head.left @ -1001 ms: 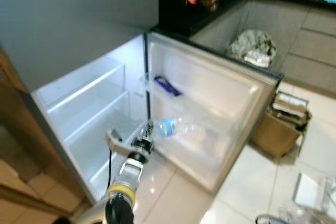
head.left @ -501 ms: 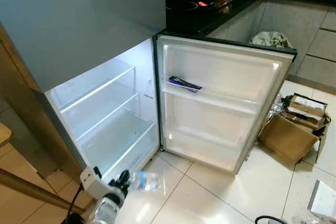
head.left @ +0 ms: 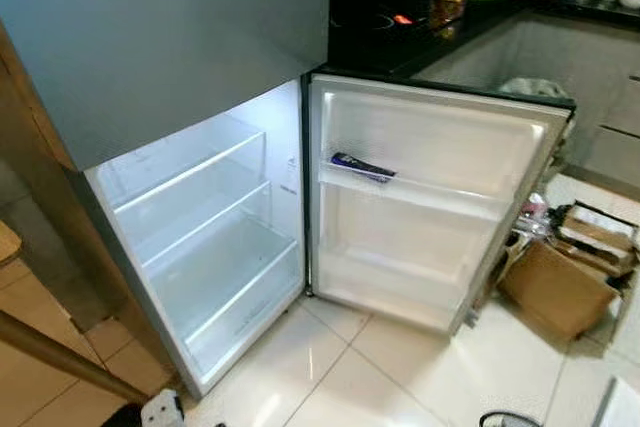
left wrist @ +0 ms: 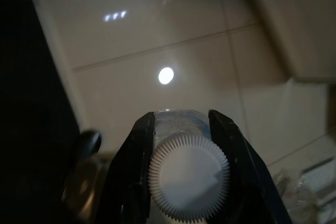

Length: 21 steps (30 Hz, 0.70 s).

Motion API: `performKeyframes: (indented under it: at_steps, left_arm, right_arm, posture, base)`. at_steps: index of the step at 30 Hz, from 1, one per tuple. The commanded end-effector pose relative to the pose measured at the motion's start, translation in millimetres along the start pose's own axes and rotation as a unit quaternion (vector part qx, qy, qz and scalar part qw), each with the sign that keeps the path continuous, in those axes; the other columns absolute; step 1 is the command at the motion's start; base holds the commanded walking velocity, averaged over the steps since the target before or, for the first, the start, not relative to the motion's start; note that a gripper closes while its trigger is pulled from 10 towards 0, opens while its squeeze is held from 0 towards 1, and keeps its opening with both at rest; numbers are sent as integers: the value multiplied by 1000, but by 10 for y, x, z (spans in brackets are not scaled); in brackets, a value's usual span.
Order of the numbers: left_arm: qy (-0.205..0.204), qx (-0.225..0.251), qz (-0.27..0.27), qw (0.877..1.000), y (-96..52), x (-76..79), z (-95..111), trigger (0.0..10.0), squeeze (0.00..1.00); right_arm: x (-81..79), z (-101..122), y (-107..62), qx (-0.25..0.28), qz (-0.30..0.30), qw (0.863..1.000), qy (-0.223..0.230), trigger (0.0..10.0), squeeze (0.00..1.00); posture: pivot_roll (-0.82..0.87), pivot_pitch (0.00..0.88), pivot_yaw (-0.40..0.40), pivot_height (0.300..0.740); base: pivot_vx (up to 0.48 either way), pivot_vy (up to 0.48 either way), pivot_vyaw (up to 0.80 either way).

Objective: Restocking fridge

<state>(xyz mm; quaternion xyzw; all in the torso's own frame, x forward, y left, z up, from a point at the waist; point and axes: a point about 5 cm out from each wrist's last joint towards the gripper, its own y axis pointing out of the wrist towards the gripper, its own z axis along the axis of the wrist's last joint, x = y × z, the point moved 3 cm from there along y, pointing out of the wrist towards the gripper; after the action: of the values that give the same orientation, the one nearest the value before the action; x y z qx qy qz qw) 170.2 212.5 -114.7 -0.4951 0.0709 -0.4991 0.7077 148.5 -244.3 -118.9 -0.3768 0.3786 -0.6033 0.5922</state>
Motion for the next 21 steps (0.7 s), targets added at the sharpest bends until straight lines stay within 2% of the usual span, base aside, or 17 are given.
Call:
performKeyframes:
  at_steps: [1, 13, 21]
  left_arm:
    - [6, -4, 4, 1000, -10, -22, -27, 10000, 0]
    - [17, -11, 10, 1000, -22, -47, -68, 10000, 0]
    - [23, -17, 5, 1000, -27, -42, -97, 10000, 0]
  right_arm:
    - [-8, -41, -2, -4, 1, 1000, 5, 10000, 0]
    - [34, -54, -10, -9, -11, 1000, -7, 10000, 0]
    - [33, -55, -8, -12, -13, 1000, -16, 10000, 0]
  posture:
    - [-126, 0, 10, 740]
    - [-128, 0, 4, 740]
    - [-130, 0, 11, 740]
  base:
    - [0, 0, 0]
    - [0, 0, 0]
    - [0, -472, 0]
